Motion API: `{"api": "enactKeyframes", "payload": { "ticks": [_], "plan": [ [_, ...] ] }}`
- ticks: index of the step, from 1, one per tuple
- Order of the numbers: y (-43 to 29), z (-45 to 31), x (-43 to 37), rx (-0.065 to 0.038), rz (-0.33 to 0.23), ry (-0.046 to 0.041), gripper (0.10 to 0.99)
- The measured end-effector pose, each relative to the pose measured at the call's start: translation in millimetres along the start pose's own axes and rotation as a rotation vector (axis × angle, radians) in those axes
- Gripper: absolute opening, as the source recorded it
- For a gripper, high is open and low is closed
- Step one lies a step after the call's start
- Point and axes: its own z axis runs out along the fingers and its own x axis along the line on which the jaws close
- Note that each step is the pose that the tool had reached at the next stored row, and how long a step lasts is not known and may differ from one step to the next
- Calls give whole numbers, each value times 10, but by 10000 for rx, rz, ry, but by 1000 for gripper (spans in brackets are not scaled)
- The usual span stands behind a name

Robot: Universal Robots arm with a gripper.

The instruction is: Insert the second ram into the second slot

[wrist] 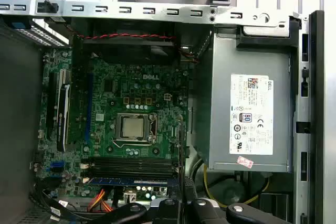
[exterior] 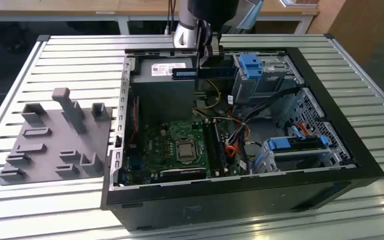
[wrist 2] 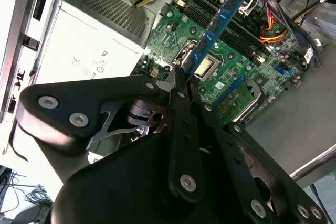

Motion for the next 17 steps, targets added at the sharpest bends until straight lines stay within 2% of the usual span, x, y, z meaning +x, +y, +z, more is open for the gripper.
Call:
{"api": "enactKeyframes", "payload": {
  "ticks": [9, 17],
  "plan": [
    [1, -1, 18, -1, 0, 13, 137],
    [3, -1, 87, -1, 3, 55, 137]
  ]
}}
